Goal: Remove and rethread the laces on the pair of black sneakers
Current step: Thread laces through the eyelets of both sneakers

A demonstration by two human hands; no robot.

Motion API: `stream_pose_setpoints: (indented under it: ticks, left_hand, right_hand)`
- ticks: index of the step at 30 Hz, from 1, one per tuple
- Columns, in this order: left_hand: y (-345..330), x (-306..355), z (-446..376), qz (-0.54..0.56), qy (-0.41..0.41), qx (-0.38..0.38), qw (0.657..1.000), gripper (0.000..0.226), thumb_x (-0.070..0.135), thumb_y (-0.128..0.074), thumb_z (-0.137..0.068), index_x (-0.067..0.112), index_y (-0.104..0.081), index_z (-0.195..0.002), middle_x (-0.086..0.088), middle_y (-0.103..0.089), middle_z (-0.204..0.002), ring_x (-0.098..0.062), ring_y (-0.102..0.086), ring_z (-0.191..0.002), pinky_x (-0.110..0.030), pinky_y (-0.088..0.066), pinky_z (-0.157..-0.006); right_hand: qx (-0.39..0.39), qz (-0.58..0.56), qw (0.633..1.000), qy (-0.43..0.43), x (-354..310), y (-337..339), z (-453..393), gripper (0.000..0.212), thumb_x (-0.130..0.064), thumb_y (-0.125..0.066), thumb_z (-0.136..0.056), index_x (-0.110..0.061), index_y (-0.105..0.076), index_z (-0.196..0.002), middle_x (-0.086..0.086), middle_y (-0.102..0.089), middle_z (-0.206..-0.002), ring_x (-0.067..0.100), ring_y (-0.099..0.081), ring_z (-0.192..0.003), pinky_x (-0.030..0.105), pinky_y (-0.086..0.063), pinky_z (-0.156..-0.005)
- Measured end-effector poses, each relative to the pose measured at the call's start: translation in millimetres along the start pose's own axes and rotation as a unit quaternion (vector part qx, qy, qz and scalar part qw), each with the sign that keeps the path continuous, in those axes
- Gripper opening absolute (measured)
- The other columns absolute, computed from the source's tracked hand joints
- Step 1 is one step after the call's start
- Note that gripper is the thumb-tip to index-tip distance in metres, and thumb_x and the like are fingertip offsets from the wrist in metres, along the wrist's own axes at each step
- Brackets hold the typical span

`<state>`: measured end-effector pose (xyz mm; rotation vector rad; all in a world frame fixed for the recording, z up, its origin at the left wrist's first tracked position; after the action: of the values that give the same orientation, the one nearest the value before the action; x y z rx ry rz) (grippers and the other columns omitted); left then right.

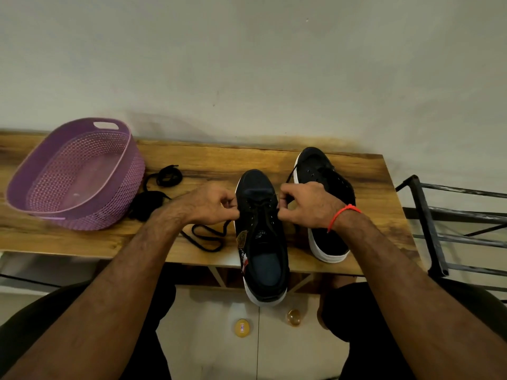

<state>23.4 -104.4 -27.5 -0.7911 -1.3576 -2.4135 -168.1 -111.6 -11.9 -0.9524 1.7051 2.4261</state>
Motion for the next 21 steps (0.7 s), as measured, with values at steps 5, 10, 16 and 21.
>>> stream_pose_setpoints:
  ticks: [5, 10, 16, 21]
  left_hand:
    - [-10, 8, -5, 0.002, -0.02, 0.001, 1.0, 0.019, 0.042, -0.065, -0.095, 0.024, -0.07, -0.096, 0.008, -0.069, -0.102, -0.006, -0.062, -0.095, -0.031, -0.052, -0.085]
    - [1, 5, -3, 0.022, -0.011, 0.023, 0.999, 0.018, 0.037, -0.062, -0.098, 0.023, -0.072, -0.093, 0.012, -0.068, -0.099, -0.001, -0.06, -0.092, -0.024, -0.044, -0.075]
    - [3, 11, 10, 0.083, 0.018, -0.04, 0.996, 0.027, 0.028, -0.05, -0.106, 0.015, -0.072, -0.102, 0.004, -0.075, -0.095, -0.004, -0.068, -0.082, -0.017, -0.053, -0.073]
    - [29, 25, 46, 0.138, 0.031, -0.05, 0.989, 0.033, 0.037, -0.046, -0.106, 0.017, -0.07, -0.094, 0.003, -0.074, -0.085, -0.006, -0.068, -0.081, -0.019, -0.05, -0.075]
  right_hand:
    - [-0.002, 0.006, 1.0, 0.002, -1, 0, 1, 0.015, -0.033, -0.065, -0.086, -0.032, -0.054, -0.076, -0.01, -0.065, -0.08, 0.009, -0.06, -0.084, 0.046, -0.037, -0.108]
    - [0.015, -0.046, 0.999, -0.014, 1, 4, 2, 0.009, -0.025, -0.068, -0.086, -0.022, -0.06, -0.083, -0.007, -0.066, -0.069, 0.012, -0.066, -0.071, 0.034, -0.05, -0.086]
    - [-0.016, -0.25, 0.968, -0.011, -6, 11, 1, 0.01, -0.013, -0.067, -0.093, -0.013, -0.062, -0.102, 0.004, -0.071, -0.066, 0.027, -0.066, -0.066, 0.039, -0.054, -0.07]
    - [0.02, -0.403, 0.915, -0.01, -11, 36, 19, 0.008, -0.007, -0.07, -0.09, -0.007, -0.066, -0.097, 0.005, -0.065, -0.063, 0.018, -0.06, -0.061, 0.039, -0.044, -0.072]
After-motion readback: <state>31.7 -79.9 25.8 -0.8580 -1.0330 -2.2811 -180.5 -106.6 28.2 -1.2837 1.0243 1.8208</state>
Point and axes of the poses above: each hand's wrist, its own z-axis away from the middle knuckle, its own y-axis out of the back of the hand, x = y × z, the point moved 7 cm from there along -z, towards the middle knuckle
